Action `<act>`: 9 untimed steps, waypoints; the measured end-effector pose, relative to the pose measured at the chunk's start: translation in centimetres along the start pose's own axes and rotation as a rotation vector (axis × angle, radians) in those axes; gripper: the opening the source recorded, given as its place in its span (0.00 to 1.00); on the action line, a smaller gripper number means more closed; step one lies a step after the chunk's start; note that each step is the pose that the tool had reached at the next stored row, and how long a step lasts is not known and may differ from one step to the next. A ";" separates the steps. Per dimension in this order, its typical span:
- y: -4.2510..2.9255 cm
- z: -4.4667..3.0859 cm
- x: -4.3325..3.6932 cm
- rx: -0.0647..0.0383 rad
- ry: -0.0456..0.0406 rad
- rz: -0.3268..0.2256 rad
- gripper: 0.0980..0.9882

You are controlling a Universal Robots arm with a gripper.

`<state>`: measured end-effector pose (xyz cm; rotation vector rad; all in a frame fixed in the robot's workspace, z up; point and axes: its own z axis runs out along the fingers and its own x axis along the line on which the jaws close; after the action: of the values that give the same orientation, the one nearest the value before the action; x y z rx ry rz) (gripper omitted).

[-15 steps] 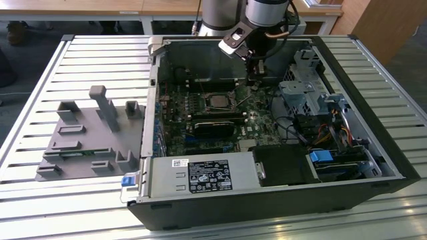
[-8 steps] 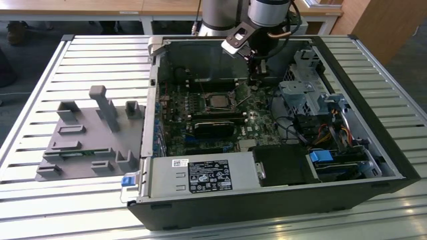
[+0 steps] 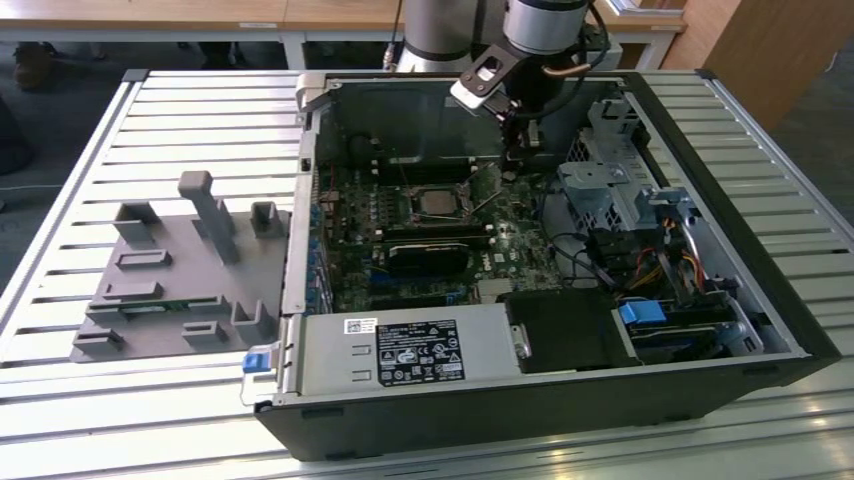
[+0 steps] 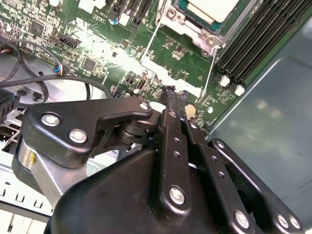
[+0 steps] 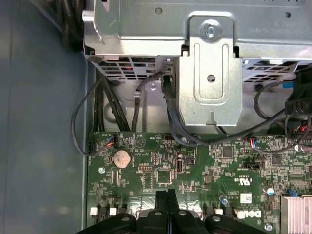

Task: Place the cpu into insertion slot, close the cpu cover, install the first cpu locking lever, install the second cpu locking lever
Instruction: 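Close the cpu cover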

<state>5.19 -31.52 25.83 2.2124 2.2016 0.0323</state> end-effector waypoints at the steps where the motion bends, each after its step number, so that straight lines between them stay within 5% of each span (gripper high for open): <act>1: 0.06 0.03 0.01 0.000 0.0000 0.000 0.02; 9: 0.46 0.30 0.05 0.000 -0.0001 0.000 0.02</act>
<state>5.65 -31.47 25.55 2.2124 2.2016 0.0321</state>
